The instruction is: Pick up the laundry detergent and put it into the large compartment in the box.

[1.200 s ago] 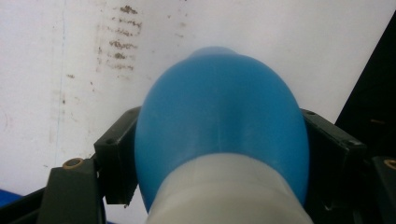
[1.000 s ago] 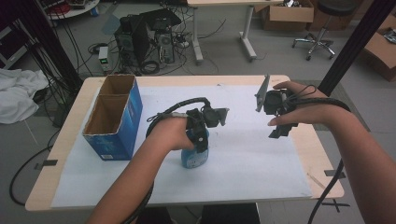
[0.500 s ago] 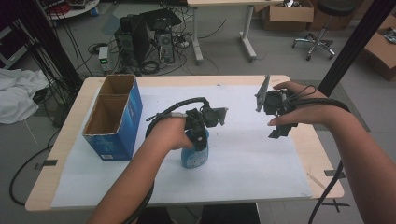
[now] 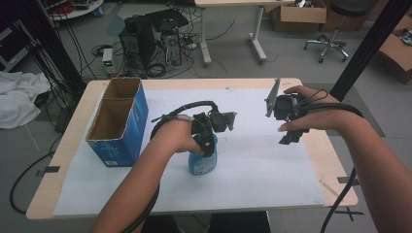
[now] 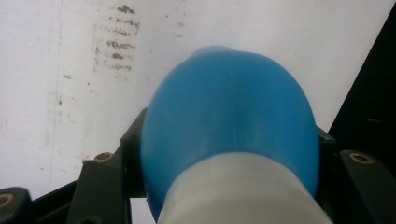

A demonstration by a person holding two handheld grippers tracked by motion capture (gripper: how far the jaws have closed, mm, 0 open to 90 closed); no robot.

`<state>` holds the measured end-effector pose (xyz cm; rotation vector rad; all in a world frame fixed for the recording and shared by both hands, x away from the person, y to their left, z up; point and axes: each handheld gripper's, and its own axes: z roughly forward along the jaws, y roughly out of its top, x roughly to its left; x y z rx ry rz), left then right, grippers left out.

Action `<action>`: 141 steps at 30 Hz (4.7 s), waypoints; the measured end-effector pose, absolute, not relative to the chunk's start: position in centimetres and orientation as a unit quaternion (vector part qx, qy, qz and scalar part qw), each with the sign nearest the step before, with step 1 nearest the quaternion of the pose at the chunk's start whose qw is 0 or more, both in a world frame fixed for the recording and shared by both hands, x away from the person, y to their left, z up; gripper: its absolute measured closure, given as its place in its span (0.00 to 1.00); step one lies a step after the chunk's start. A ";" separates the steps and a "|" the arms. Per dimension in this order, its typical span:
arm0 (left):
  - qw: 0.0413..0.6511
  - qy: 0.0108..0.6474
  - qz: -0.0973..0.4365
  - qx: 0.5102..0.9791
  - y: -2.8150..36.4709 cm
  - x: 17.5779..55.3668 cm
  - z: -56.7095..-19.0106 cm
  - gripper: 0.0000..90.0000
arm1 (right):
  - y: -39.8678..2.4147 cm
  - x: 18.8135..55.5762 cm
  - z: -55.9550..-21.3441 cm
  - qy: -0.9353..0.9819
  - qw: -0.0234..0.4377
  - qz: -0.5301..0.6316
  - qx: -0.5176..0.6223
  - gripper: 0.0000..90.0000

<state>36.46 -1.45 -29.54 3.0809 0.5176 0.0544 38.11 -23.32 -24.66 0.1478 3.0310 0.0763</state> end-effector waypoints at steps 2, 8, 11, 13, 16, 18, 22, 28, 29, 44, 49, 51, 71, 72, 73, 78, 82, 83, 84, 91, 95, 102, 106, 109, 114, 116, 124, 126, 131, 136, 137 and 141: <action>0.009 0.163 0.018 0.986 -1.4 36.4 -29.4 0.43 | -23.3 38.1 -24.6 0.997 0.053 0.025 0.049 0.18; 0.018 0.163 0.020 0.986 -0.8 36.1 -27.8 0.44 | -23.2 38.1 -24.5 0.997 0.055 0.026 0.048 0.18; 0.021 0.169 0.021 0.985 -0.3 36.2 -26.9 0.44 | -23.1 38.0 -24.4 0.997 0.056 0.027 0.046 0.18; 0.019 0.175 0.024 0.984 0.0 36.3 -26.2 0.44 | -23.1 38.0 -24.3 0.997 0.056 0.028 0.046 0.18; 0.012 0.187 0.024 0.982 0.5 36.4 -25.2 0.43 | -23.1 37.9 -24.2 0.997 0.057 0.027 0.045 0.18; 0.008 0.195 0.022 0.981 0.8 36.6 -24.6 0.43 | -23.1 37.9 -24.2 0.997 0.057 0.027 0.045 0.18; 0.006 0.214 0.027 0.976 1.5 36.9 -23.4 0.43 | -23.0 37.9 -24.3 0.997 0.057 0.028 0.044 0.18; 0.010 0.255 0.025 0.967 2.6 37.5 -21.6 0.43 | -22.8 38.0 -24.6 0.997 0.055 0.027 0.042 0.18; 0.011 0.264 0.022 0.964 2.8 37.6 -21.4 0.43 | -22.7 38.0 -24.6 0.997 0.054 0.026 0.041 0.18; 0.018 0.365 0.024 0.930 5.7 39.5 -17.3 0.43 | -22.5 38.0 -24.5 0.997 0.057 0.025 0.038 0.18; 0.028 0.405 0.026 0.914 6.9 40.1 -15.6 0.43 | -22.4 38.1 -24.7 0.997 0.056 0.024 0.037 0.18; 0.030 0.421 0.025 0.906 7.5 40.4 -14.9 0.43 | -22.4 38.1 -24.8 0.997 0.056 0.026 0.037 0.18; 0.046 0.531 0.044 0.845 14.1 41.6 -9.9 0.43 | -22.6 38.4 -24.5 0.997 0.058 0.027 0.041 0.18; 0.048 0.535 0.044 0.843 14.5 41.6 -9.8 0.43 | -22.6 38.3 -24.4 0.997 0.058 0.025 0.042 0.18; 0.049 0.538 0.043 0.841 14.8 41.6 -9.6 0.43 | -22.6 38.3 -24.5 0.997 0.058 0.026 0.042 0.18; 0.045 0.557 0.044 0.828 16.7 41.6 -9.1 0.43 | -22.3 38.4 -24.6 0.997 0.057 0.026 0.041 0.18; 0.042 0.580 0.042 0.812 18.3 41.8 -9.1 0.43 | -22.0 38.4 -24.6 0.997 0.057 0.025 0.040 0.18; 0.042 0.585 0.042 0.809 18.7 41.8 -9.2 0.43 | -22.0 38.4 -24.5 0.997 0.057 0.025 0.039 0.18; 0.041 0.591 0.042 0.805 19.2 41.9 -9.2 0.43 | -22.0 38.4 -24.5 0.997 0.058 0.025 0.039 0.18; 0.036 0.632 0.054 0.773 22.0 41.6 -8.9 0.43 | -21.8 38.5 -24.6 0.997 0.056 0.024 0.039 0.18; 0.032 0.649 0.054 0.758 23.1 41.5 -8.9 0.43 | -21.6 38.6 -24.5 0.997 0.057 0.024 0.036 0.18; 0.023 0.661 0.055 0.748 23.8 41.6 -9.3 0.43 | -21.2 38.7 -24.6 0.998 0.057 0.024 0.032 0.18; 0.026 0.663 0.053 0.746 23.9 41.7 -9.6 0.43 | -21.2 38.7 -24.6 0.998 0.056 0.025 0.033 0.18; 0.026 0.663 0.051 0.746 24.0 41.8 -10.0 0.43 | -21.2 38.7 -24.5 0.998 0.056 0.025 0.034 0.18; 0.020 0.665 0.050 0.745 24.0 42.0 -11.1 0.43 | -21.4 38.6 -24.5 0.997 0.057 0.024 0.034 0.18; 0.021 0.665 0.047 0.745 24.1 42.0 -11.7 0.43 | -21.4 38.6 -24.5 0.997 0.057 0.023 0.034 0.18; 0.017 0.664 0.040 0.746 24.4 42.2 -13.8 0.43 | -21.4 38.5 -24.5 0.997 0.058 0.024 0.034 0.18; 0.016 0.666 0.040 0.744 24.6 42.3 -14.4 0.43 | -21.4 38.5 -24.4 0.997 0.059 0.024 0.033 0.18; 0.014 0.667 0.034 0.744 24.9 42.4 -16.1 0.43 | -21.2 38.3 -24.3 0.997 0.061 0.027 0.031 0.18; 0.011 0.664 0.026 0.747 24.7 42.6 -17.6 0.43 | -21.2 38.4 -24.3 0.997 0.060 0.026 0.031 0.18; 0.011 0.667 0.023 0.745 24.6 42.6 -17.9 0.43 | -21.2 38.4 -24.3 0.997 0.060 0.025 0.031 0.18; 0.008 0.663 0.022 0.749 24.6 42.7 -19.2 0.43 | -21.1 38.4 -24.5 0.997 0.061 0.026 0.030 0.18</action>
